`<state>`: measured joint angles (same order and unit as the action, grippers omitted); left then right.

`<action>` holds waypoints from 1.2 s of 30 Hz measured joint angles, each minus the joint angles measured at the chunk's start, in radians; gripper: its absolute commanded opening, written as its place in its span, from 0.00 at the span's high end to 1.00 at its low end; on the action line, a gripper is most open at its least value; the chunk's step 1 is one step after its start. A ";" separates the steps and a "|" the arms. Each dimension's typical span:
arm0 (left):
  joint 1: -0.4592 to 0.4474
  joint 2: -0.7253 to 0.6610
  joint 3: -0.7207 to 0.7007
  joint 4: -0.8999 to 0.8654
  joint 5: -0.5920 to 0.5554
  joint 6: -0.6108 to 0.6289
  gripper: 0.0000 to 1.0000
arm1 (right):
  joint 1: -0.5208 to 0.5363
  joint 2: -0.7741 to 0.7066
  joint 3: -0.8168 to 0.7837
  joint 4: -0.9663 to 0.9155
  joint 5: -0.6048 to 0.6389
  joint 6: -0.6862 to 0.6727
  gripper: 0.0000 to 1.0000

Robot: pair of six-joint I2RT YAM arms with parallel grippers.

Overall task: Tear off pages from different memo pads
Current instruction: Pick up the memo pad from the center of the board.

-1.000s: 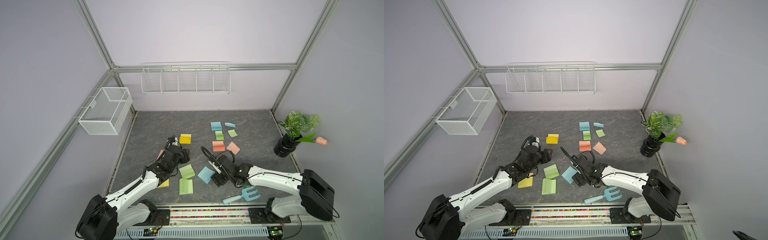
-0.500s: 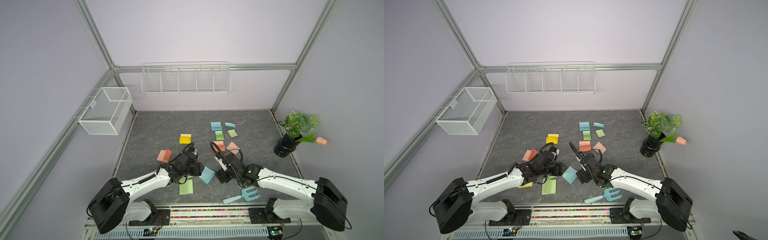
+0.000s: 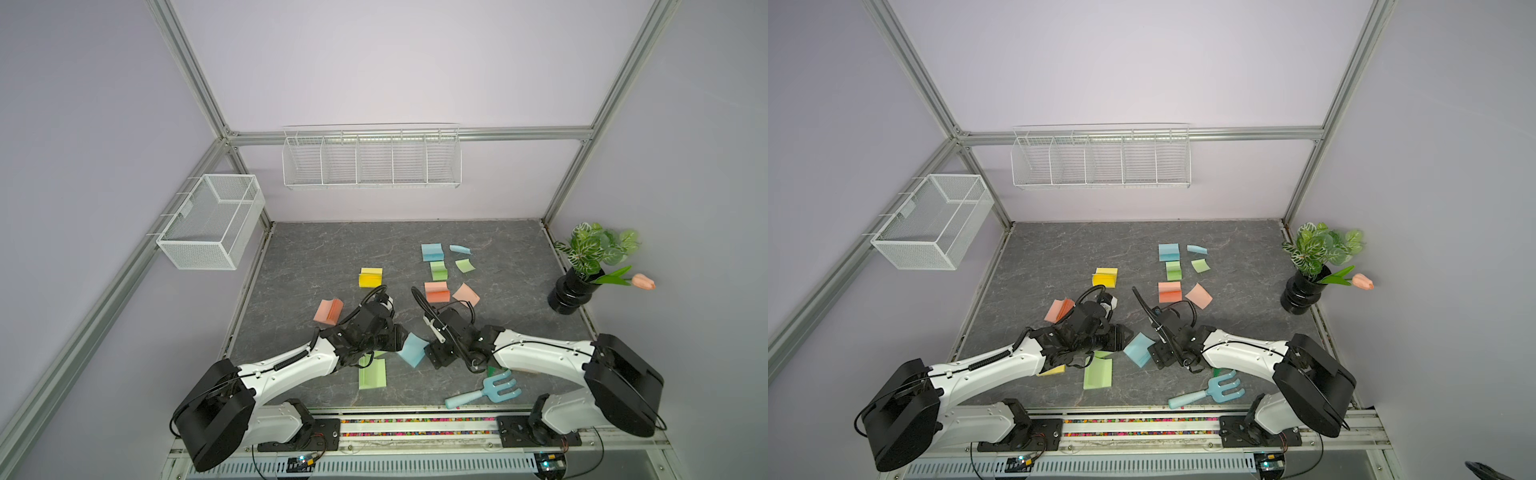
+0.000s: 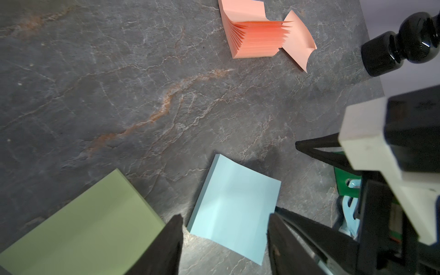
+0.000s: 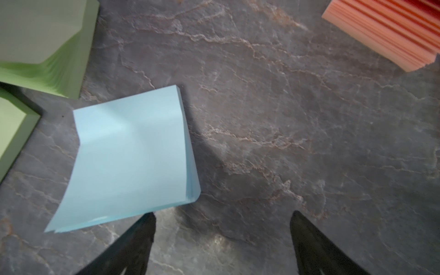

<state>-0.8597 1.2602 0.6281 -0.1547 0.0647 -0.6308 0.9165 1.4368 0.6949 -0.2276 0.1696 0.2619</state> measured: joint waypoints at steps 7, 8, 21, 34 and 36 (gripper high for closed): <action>0.000 -0.006 0.000 0.000 -0.021 0.000 0.42 | 0.000 0.000 0.021 -0.008 -0.015 0.004 0.11; 0.000 -0.006 0.000 0.000 -0.023 0.000 0.42 | 0.000 0.000 0.023 -0.009 -0.017 0.004 0.11; 0.000 -0.011 -0.003 0.000 -0.041 -0.001 0.42 | 0.000 -0.033 0.042 -0.059 -0.040 0.024 0.11; 0.000 -0.032 -0.005 0.000 -0.042 -0.004 0.42 | 0.000 -0.024 0.042 -0.061 -0.033 0.029 0.11; 0.000 -0.036 -0.006 0.000 -0.042 -0.004 0.42 | 0.000 -0.014 0.042 -0.061 -0.031 0.029 0.11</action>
<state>-0.8597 1.2243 0.6220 -0.1551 0.0223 -0.6346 0.9161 1.4231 0.7368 -0.2886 0.1383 0.2913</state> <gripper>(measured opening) 0.584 0.890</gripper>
